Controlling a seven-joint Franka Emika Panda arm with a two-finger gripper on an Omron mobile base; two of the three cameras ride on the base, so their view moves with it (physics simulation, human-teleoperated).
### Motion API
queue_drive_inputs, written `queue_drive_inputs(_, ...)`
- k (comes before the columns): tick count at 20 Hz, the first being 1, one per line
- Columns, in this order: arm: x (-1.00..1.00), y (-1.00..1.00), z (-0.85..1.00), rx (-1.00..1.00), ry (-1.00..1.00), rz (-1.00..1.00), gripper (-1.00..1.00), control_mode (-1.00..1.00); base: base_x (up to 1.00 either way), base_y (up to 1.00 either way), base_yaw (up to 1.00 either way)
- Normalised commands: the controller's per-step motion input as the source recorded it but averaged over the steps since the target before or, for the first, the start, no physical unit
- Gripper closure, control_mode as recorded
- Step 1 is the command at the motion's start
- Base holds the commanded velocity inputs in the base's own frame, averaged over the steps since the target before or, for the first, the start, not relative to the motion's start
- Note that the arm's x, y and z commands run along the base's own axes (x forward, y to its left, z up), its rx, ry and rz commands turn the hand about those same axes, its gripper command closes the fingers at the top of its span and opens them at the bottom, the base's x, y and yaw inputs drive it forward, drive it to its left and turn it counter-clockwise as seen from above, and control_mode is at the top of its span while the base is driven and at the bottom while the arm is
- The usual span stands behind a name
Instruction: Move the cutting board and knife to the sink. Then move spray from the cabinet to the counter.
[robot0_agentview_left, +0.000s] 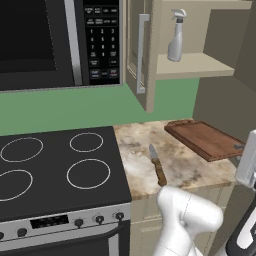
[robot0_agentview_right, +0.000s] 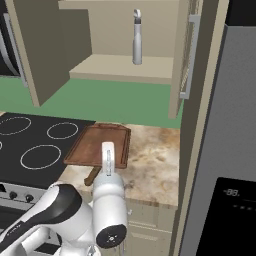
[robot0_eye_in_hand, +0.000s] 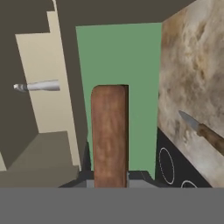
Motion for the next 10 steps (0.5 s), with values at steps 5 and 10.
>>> queue_drive_inputs(5,0.00,0.00,0.00,0.00,0.00,0.00,1.00,-1.00,0.00,0.00,0.00)
queue_drive_inputs(10,0.00,0.00,0.00,0.00,0.00,0.00,1.00,1.00,-0.02,0.00,0.00)
